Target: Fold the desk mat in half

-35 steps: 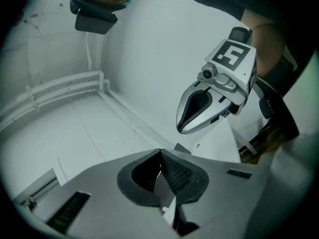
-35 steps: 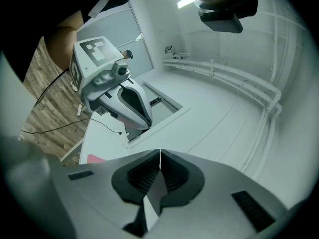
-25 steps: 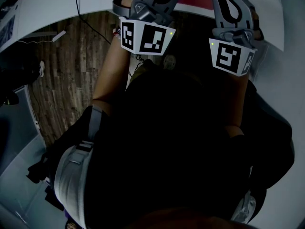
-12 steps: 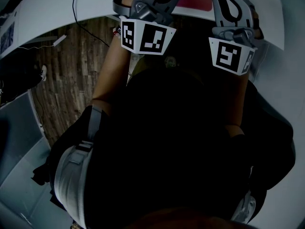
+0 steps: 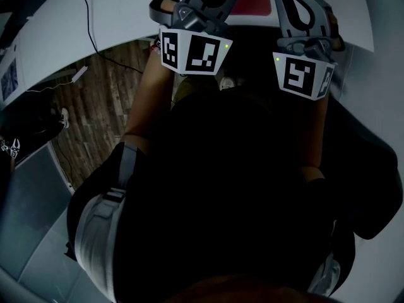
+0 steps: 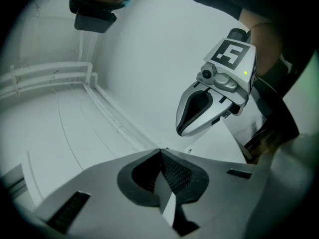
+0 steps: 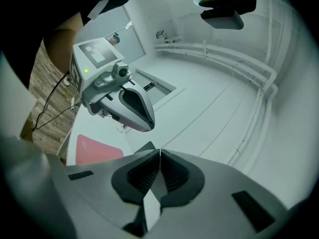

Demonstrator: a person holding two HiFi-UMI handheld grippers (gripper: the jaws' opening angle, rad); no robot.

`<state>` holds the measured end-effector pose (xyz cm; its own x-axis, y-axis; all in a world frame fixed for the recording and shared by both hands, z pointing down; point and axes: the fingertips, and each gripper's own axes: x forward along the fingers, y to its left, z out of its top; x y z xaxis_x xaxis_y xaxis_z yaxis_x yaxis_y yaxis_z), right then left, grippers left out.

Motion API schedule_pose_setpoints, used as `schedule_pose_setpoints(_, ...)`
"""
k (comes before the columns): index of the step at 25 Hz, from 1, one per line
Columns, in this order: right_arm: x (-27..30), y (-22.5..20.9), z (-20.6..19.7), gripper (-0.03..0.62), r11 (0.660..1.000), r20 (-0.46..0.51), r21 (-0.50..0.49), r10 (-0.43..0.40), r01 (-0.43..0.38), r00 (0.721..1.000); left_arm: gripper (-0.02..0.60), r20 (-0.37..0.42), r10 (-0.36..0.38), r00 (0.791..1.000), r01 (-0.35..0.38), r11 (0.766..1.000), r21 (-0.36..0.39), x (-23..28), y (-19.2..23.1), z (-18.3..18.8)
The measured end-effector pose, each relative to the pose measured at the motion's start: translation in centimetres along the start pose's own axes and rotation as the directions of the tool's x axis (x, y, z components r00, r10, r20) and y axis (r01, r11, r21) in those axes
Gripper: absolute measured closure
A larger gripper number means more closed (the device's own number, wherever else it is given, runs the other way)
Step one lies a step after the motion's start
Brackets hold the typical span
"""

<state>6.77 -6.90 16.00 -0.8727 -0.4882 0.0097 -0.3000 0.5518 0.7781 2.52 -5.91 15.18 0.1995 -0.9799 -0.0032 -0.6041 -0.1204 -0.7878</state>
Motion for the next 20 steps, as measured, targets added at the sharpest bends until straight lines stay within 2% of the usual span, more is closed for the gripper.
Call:
schedule_pose_setpoints(9, 3.5, -0.6, -2.4, 0.563, 0.998, -0.137, 0.037, -0.045, 0.05, 0.99, 0.569, 0.087, -0.123, 0.989, 0.125, 0.992, -0.025, 4.1, 0.1, -2.8)
schedule_pose_setpoints(16, 6.0, -0.3, -5.1, 0.563, 0.992, -0.254, 0.084, -0.074, 0.098, 0.964, 0.569, 0.155, -0.222, 0.963, 0.23, 0.973, -0.034, 7.2, -0.5, -5.3)
schedule_pose_setpoints(20, 6.9, -0.4, -6.3, 0.563, 0.987, -0.316, 0.09, -0.096, 0.13, 0.944, 0.569, 0.196, -0.278, 0.94, 0.289, 0.957, -0.029, 8.8, -1.1, -6.3)
